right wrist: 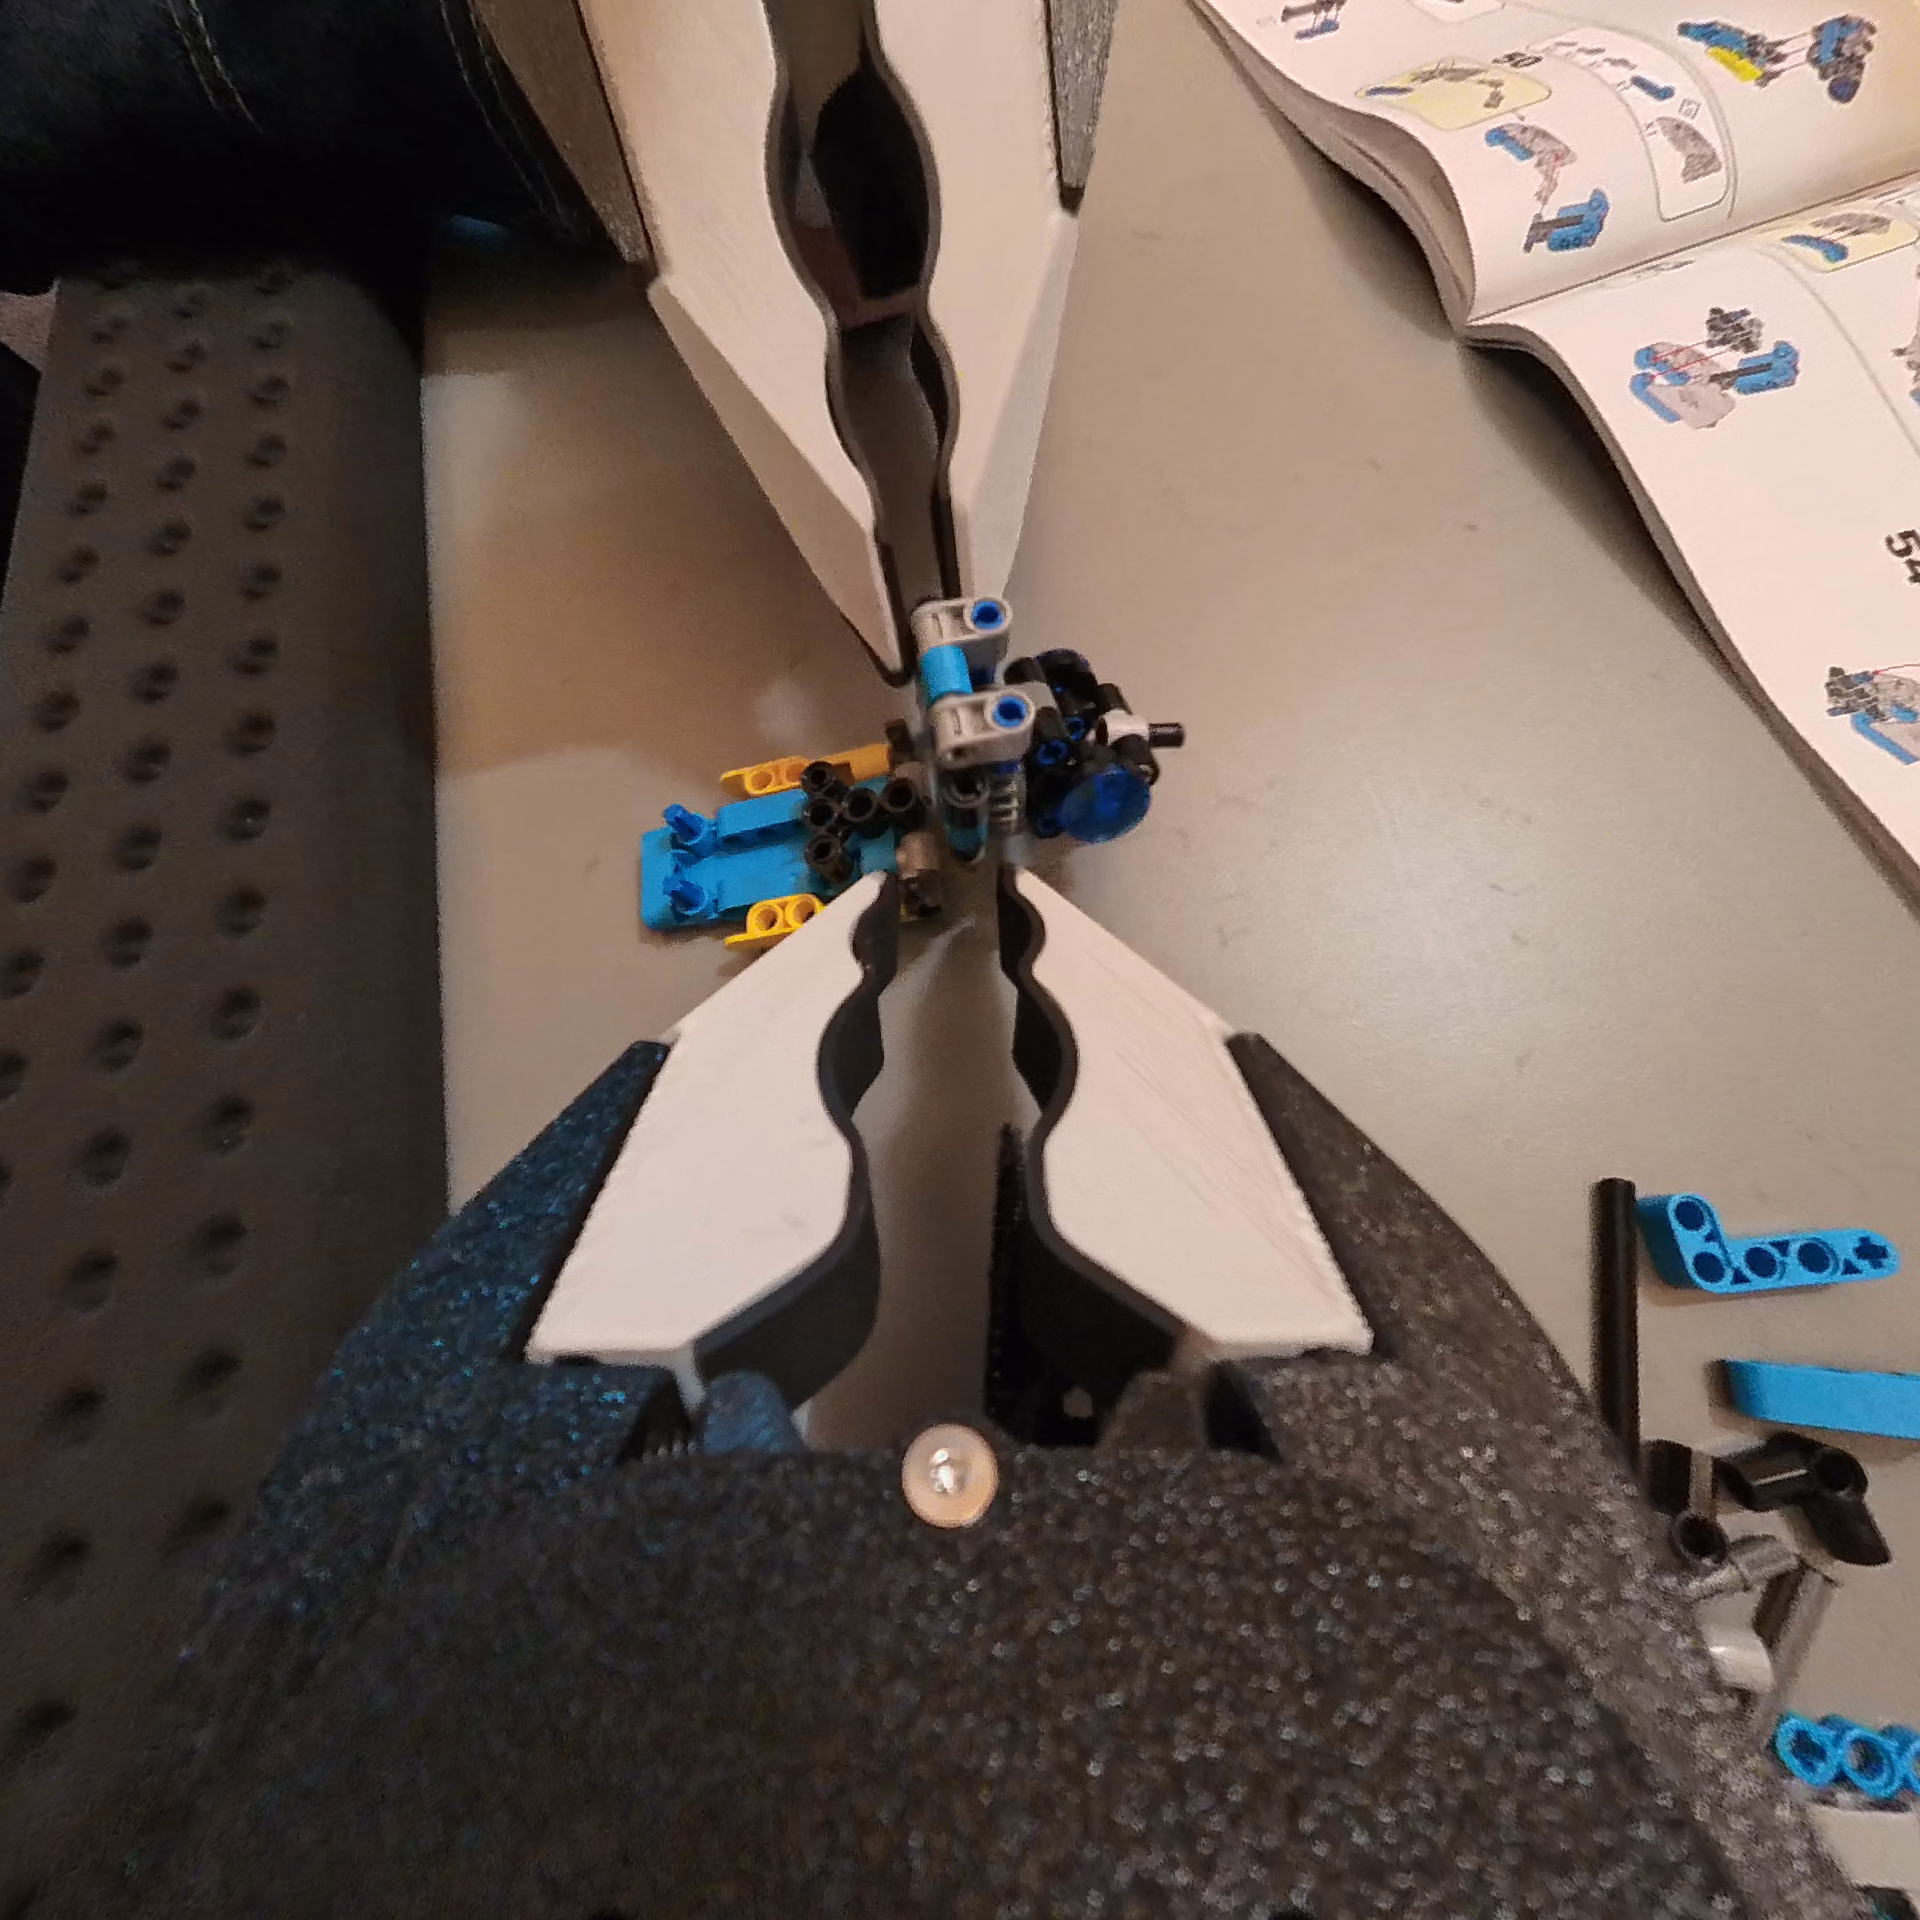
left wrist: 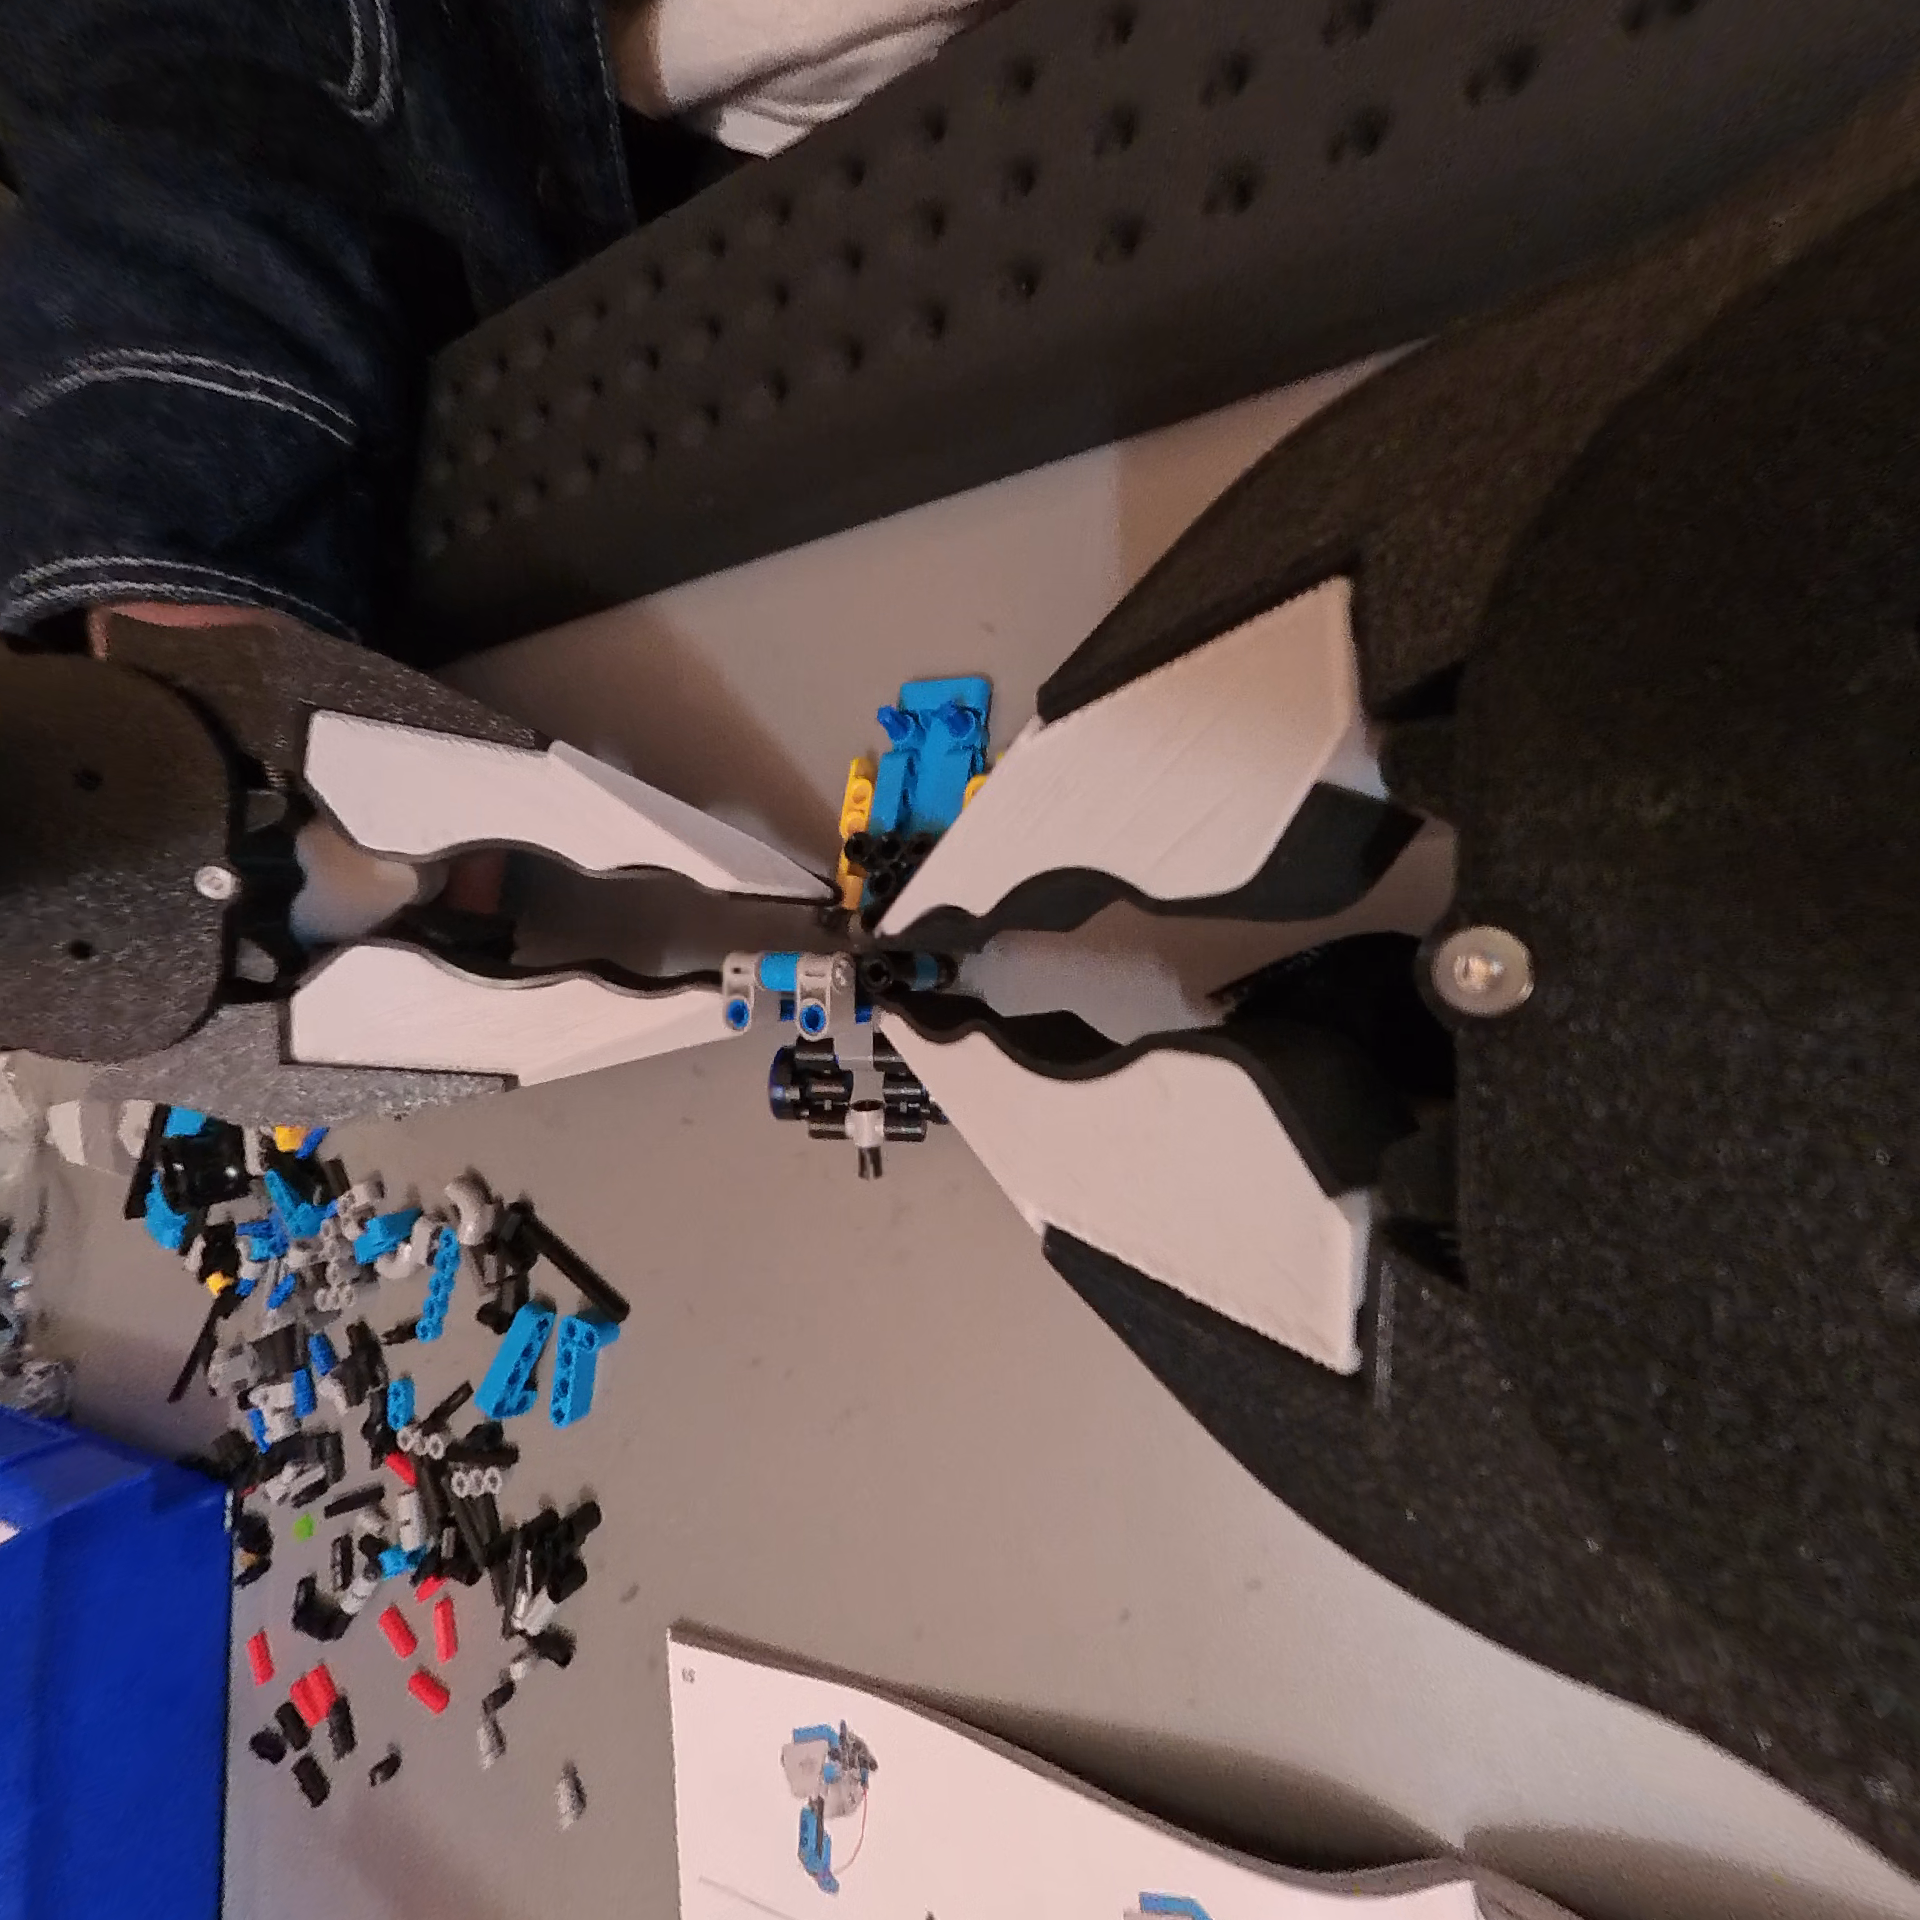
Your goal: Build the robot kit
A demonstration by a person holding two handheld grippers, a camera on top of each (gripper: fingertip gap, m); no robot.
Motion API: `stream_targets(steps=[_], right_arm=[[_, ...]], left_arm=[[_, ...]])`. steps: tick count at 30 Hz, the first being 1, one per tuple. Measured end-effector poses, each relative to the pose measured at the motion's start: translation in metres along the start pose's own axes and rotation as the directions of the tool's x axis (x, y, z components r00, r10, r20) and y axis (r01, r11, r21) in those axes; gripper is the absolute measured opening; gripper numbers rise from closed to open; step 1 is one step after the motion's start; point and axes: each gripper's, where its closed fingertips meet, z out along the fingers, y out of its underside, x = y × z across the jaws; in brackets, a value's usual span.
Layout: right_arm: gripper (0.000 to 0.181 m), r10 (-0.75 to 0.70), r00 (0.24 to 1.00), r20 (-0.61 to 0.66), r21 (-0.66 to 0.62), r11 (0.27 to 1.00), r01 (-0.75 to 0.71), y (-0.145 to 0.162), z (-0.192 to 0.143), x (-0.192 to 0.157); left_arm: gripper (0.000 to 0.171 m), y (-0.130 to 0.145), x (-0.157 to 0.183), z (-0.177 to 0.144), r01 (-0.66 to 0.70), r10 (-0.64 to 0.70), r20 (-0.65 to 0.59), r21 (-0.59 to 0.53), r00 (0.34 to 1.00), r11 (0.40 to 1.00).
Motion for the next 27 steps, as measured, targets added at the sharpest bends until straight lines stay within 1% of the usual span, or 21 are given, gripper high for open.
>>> stream_targets(steps=[4,7,10,17,27], right_arm=[[0.018,-0.019,1.0,-0.016,0.014,1.0,0.019,-0.002,-0.002,0.0],[0.018,-0.023,1.0,-0.006,0.041,0.999,0.024,-0.005,-0.006,-0.004],[0.018,-0.037,0.999,-0.027,0.049,0.998,0.038,-0.004,-0.008,-0.005],[0.016,-0.059,0.997,-0.044,0.017,0.998,0.06,-0.001,-0.002,-0.004],[0.012,-0.073,0.997,-0.033,0.001,0.997,0.073,-0.001,0.001,-0.008]], left_arm=[[0.007,-0.002,0.004,0.0,0.012,-0.011,-0.027,0.015,1.0,1.0],[0.007,0.0,0.005,0.002,0.006,-0.006,-0.026,0.003,1.0,1.0],[0.007,0.0,0.008,0.003,0.011,-0.011,-0.04,0.0,0.999,1.0],[0.007,0.0,0.009,0.004,0.004,-0.004,-0.044,0.001,0.999,1.0],[0.007,0.0,0.015,0.002,0.017,-0.018,-0.065,-0.007,0.998,1.0]])
